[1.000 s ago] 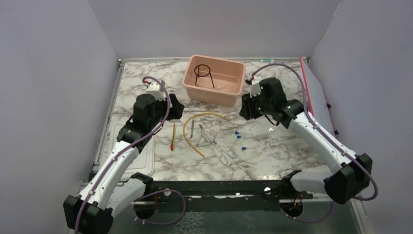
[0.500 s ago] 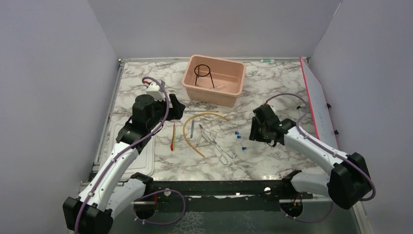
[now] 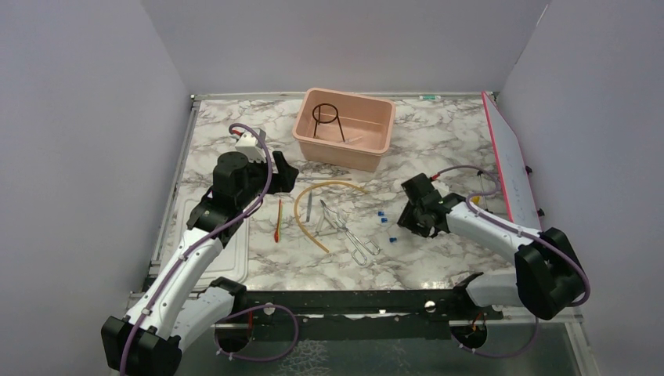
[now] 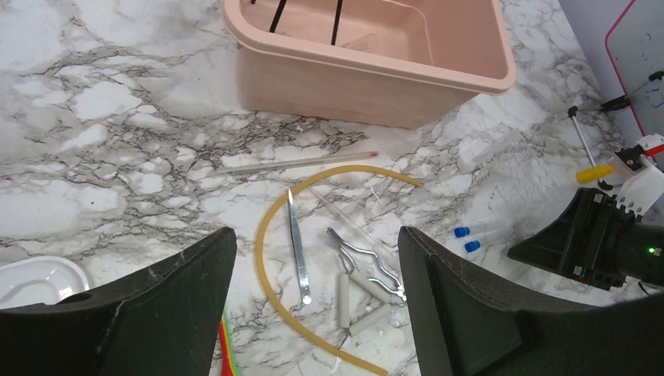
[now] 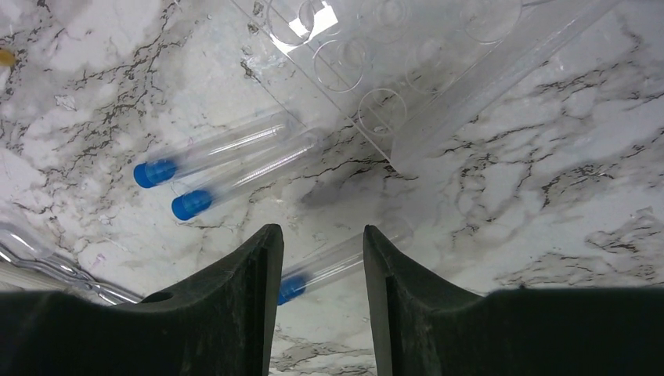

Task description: Organize the chemistry lab equipment

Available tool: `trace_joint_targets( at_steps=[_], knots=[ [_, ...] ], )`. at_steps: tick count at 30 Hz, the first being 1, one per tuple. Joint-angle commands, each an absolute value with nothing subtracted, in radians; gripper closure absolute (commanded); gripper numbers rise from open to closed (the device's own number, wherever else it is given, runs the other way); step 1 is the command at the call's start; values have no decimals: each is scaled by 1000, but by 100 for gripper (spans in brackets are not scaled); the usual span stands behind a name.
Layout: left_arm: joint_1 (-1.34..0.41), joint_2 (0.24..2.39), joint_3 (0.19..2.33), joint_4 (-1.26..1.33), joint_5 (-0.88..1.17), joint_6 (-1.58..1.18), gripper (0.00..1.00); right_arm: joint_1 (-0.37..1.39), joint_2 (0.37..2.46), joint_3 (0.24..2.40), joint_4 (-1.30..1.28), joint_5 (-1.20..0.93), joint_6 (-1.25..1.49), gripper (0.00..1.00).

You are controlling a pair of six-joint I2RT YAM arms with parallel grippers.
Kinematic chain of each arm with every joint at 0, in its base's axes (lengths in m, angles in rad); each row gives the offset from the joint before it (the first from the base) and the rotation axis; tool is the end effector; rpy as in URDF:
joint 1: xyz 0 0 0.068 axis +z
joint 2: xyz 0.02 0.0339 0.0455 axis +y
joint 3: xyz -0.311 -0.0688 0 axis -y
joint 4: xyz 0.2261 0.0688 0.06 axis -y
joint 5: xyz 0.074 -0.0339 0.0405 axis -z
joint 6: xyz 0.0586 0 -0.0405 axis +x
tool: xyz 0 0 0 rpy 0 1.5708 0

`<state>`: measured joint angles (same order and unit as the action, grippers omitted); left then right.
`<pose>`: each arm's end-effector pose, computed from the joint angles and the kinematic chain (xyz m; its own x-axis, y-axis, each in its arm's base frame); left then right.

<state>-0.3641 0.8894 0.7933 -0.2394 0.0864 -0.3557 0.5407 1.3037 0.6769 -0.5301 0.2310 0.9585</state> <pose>0.1663 -0.0688 0.3495 -0.4385 -0.2042 -0.8752 0.2968 0.8863 -0.3555 0.1860 0.0960 0.2095 -0.7966 0.4509 -0.4027 0.3997 0.8926 0.2086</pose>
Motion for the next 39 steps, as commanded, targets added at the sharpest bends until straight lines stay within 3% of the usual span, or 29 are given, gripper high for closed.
trace_joint_targets(
  at_steps=[1,10,20,31,39],
  knots=[
    [-365,888,782,-210,107,-361,21,545,1316,670,-524,267,1041,54],
    [-365,891,782,-211,108,-361,22,545,1336,666,-540,276,1055,55],
    [-364,892,781,-211,108,-360,22,545,1295,731,-578,296,857,54],
    [-361,895,782,-211,116,-365,21,546,1241,653,-558,231,864,40],
    [-359,893,781,-213,114,-364,21,546,1345,665,-556,234,943,37]
  ],
)
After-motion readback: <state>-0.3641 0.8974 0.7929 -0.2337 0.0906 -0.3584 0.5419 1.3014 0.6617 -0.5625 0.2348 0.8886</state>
